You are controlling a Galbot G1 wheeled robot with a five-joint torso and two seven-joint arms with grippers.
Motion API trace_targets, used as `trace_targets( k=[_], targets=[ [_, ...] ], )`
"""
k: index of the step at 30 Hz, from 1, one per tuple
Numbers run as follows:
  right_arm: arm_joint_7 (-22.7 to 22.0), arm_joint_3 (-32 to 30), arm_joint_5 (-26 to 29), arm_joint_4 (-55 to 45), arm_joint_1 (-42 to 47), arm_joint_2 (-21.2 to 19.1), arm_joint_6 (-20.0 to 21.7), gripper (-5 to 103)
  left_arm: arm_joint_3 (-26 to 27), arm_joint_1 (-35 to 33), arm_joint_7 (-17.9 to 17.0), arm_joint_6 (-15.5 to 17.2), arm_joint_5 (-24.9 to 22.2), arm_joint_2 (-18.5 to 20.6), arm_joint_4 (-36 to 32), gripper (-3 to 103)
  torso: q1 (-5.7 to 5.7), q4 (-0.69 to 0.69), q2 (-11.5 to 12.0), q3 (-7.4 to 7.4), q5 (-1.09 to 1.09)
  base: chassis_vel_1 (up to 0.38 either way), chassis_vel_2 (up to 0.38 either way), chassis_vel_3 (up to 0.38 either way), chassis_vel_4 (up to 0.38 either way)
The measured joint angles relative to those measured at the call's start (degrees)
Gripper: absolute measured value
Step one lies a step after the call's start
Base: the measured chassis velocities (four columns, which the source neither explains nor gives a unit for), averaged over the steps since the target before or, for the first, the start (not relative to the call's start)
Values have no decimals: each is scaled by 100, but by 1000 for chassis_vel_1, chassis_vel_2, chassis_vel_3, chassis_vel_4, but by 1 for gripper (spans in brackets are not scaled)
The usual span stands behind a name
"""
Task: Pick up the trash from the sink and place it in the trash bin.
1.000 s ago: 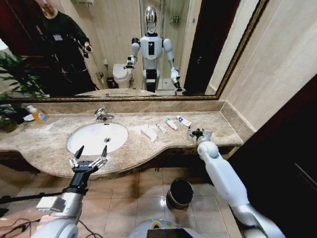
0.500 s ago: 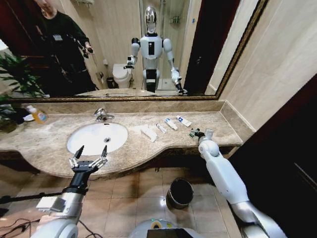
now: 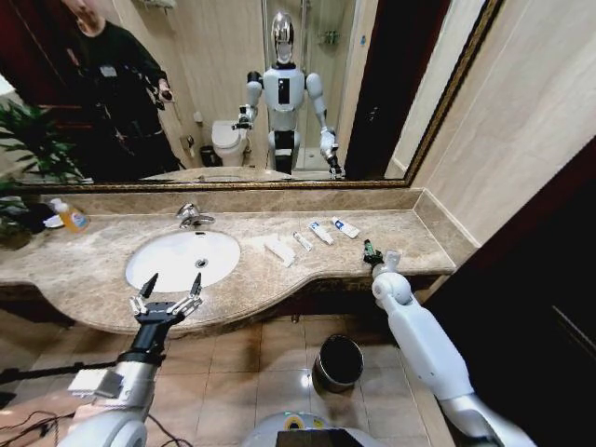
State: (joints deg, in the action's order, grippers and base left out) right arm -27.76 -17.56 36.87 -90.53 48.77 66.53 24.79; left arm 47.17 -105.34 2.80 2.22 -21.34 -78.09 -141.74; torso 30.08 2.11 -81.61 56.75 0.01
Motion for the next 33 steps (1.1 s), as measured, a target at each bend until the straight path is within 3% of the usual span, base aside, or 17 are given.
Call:
trace_targets(
  k=[4,9,19,21,24,30,33],
  targets=[
    [63,18,-160,-113,97,-31,-119,14,0,0,0,0,0,0,0,100,1,0,0,0,1,0,0,0,0],
    [193,-36,-276,-435,327,-148,-294,8,0,0,0,0,0,0,0,100,1,0,0,0,1,0,0,0,0],
    [699,-533,-244,-1479,1134,-475,-535,8,0,0,0,0,0,0,0,100,1,0,0,-1,-1,0,0,0,0],
    [1130,-794,-245,-1885,1574,-582,-559,8,0,0,0,0,0,0,0,100,1,0,0,-1,0,0,0,0,0],
    [1369,-941,-277,-2191,1986,-645,-607,8,0,0,1,0,0,0,0,100,0,-1,0,-1,-1,0,0,0,0],
    [1523,-1165,-352,-2572,2790,-602,-753,8,0,0,0,0,0,0,0,100,0,0,0,-1,-1,0,0,0,0],
    [1999,-1356,-514,-2790,3475,-428,-785,8,0,0,0,0,0,0,0,100,0,-1,0,-1,-1,0,0,0,0]
  ],
)
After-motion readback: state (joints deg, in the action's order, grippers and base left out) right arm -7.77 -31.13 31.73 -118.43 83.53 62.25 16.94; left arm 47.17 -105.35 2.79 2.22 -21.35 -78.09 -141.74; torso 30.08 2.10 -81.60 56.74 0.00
